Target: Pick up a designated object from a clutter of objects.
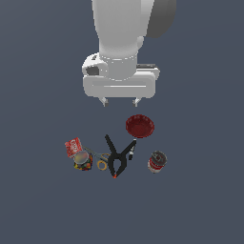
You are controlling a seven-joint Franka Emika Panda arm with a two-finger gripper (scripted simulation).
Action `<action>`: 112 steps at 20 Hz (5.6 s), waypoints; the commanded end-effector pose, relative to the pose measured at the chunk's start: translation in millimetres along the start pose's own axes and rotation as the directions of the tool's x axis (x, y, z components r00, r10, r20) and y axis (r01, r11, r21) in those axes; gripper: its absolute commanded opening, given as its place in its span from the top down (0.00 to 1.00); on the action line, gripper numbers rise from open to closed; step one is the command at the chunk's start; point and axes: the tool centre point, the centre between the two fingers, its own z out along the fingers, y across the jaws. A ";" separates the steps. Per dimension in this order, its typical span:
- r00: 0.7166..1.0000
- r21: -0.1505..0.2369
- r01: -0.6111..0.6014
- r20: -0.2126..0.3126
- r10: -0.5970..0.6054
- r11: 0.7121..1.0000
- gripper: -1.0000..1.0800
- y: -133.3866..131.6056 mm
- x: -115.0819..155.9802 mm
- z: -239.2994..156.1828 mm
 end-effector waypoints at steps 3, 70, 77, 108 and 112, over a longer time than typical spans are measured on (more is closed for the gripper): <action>1.000 0.000 0.004 0.001 -0.004 1.000 0.04 -1.2 0.2 0.1; 0.970 -0.019 -0.241 0.006 0.241 0.970 0.04 -56.0 1.8 304.6; 0.970 -0.019 -0.242 0.005 0.242 0.970 0.04 -55.9 2.4 317.5; 0.970 -0.018 -0.243 0.006 0.243 0.970 1.00 -28.9 -20.7 231.8; 0.970 -0.018 -0.243 0.006 0.243 0.970 1.00 -18.3 -29.8 197.3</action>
